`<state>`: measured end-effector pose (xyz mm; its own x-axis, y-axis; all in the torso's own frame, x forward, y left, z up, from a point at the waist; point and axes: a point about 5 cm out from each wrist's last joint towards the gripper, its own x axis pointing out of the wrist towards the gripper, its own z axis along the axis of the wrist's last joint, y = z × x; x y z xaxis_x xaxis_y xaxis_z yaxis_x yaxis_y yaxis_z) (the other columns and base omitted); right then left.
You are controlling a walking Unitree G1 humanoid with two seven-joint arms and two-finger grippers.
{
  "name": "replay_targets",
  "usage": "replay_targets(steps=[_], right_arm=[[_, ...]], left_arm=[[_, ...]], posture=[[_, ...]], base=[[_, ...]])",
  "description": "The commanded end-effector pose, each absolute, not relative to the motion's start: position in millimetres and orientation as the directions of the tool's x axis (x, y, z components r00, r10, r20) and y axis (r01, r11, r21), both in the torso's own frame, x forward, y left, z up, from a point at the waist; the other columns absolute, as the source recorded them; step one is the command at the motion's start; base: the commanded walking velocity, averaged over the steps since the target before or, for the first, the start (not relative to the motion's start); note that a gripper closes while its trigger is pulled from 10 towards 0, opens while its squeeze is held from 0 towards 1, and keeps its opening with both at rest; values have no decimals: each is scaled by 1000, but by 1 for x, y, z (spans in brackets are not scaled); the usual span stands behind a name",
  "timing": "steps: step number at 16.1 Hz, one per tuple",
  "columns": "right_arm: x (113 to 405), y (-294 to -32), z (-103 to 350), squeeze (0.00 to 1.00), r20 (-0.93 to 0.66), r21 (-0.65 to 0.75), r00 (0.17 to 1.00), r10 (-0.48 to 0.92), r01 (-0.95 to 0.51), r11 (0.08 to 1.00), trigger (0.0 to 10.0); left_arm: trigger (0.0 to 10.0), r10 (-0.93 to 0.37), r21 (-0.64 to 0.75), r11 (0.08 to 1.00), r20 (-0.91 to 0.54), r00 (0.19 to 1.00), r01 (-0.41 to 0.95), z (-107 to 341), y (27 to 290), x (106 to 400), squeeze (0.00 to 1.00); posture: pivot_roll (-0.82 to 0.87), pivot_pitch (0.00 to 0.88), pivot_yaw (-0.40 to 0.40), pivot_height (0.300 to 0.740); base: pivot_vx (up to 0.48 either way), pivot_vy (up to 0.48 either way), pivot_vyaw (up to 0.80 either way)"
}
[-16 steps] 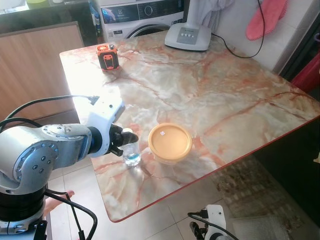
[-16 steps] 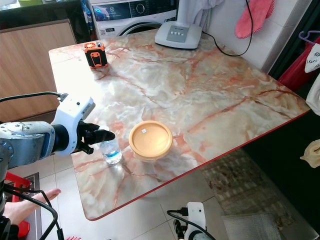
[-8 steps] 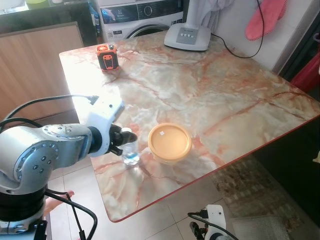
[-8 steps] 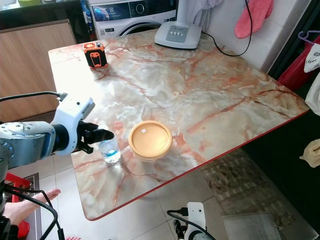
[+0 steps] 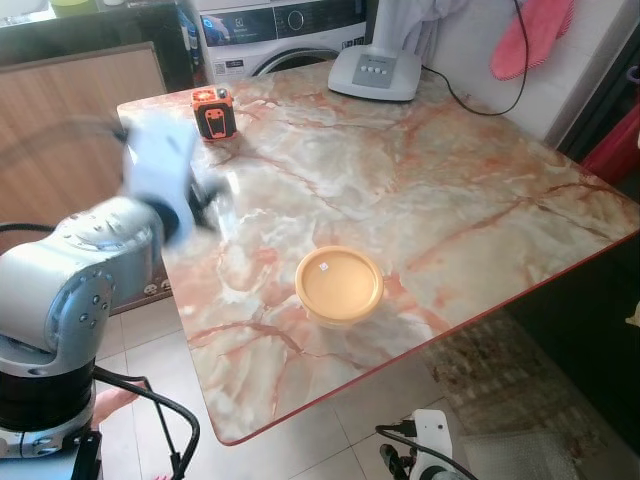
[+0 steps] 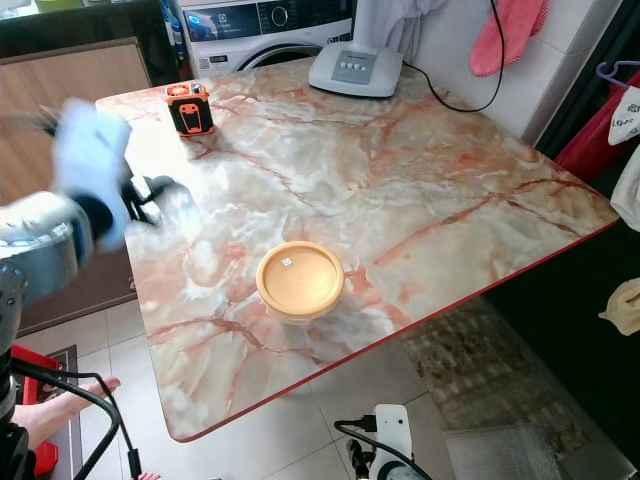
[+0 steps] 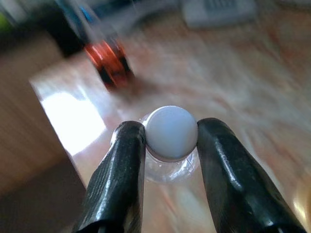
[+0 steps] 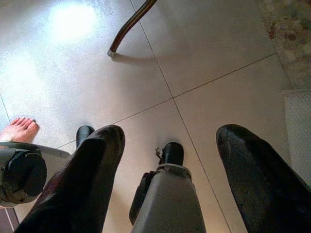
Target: Restocking fridge
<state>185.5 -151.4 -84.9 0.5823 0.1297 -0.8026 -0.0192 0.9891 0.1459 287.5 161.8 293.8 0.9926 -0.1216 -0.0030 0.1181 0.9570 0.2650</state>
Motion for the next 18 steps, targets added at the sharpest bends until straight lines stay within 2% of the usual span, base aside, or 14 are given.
replay_targets(steps=[1,6,7,9,12,14,15,18], right_arm=[[181,-154,-87,0,-814,142,567,122,-8,990,10000],[181,-155,-87,0,-813,137,570,118,-10,991,10000],[181,-155,-87,0,-812,137,572,117,-7,991,10000],[180,-155,-87,0,-806,139,582,107,10,990,10000],[178,-155,-88,0,-807,138,581,103,15,990,10000],[177,-154,-89,0,-806,139,582,104,16,990,10000],[177,-154,-89,0,-806,139,583,103,17,990,10000],[176,-155,-89,0,-803,138,588,99,21,990,10000]], left_arm=[[10000,-115,305,948,83,990,85,297,157,284,0],[10000,-55,224,975,161,985,17,269,147,281,0],[10000,-63,246,969,172,983,20,266,144,281,0],[10000,-69,456,888,252,965,-55,253,133,279,0],[10000,19,479,856,348,937,-196,246,139,277,0],[10000,35,520,808,429,902,-278,244,145,272,0],[10000,36,528,795,452,891,-300,240,147,268,0],[10000,-7,482,833,500,866,-272,222,152,247,0]], posture=[[158,79,-42,740],[131,67,-48,740],[127,67,-46,740],[103,60,-42,740],[89,45,-39,740],[91,38,-36,740],[87,34,-34,740],[85,31,-41,740]], base=[[0,0,0],[0,0,0],[0,0,0],[0,0,0],[0,0,0],[0,0,0],[0,0,0],[0,0,0]])
